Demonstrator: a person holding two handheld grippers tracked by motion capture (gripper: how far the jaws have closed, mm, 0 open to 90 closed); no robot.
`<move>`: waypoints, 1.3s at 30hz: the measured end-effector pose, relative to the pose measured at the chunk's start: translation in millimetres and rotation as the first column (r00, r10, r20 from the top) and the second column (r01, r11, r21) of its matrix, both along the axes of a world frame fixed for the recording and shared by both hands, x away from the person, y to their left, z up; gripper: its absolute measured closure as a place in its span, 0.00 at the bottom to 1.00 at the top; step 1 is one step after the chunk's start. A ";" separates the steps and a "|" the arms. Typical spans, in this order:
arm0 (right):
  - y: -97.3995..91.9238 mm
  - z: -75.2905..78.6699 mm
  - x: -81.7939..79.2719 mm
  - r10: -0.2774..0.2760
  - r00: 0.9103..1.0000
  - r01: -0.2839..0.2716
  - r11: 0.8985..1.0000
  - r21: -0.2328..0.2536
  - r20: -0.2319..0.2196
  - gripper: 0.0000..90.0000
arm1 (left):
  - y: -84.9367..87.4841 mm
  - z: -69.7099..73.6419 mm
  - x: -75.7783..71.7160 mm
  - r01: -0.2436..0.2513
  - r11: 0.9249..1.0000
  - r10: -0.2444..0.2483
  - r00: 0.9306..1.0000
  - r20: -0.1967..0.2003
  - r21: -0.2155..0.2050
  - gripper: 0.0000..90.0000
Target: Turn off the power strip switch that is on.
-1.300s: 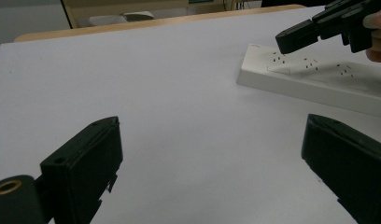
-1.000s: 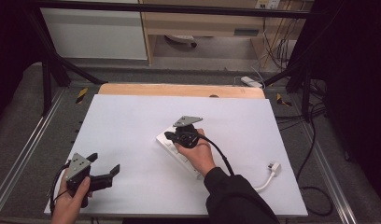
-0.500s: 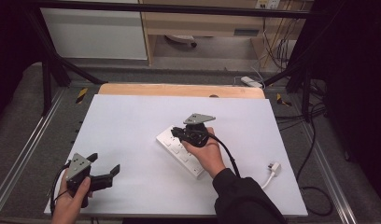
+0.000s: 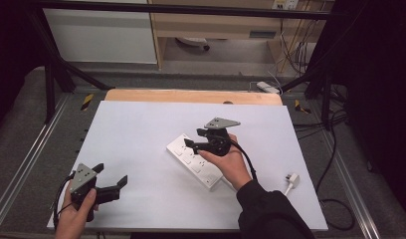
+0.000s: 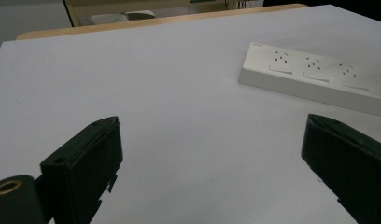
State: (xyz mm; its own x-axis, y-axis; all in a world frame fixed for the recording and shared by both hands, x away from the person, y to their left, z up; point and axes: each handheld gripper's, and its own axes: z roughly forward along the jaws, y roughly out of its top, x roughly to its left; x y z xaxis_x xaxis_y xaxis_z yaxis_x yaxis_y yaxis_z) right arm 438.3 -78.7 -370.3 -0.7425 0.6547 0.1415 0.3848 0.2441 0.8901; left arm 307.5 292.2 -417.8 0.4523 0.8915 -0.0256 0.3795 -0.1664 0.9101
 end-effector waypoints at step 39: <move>-113.1 40.7 -38.2 -0.207 0.966 0.193 0.976 0.098 0.153 0.05 | 0.8 -0.9 -0.5 -0.011 1.000 0.011 1.000 -0.004 -0.010 0.06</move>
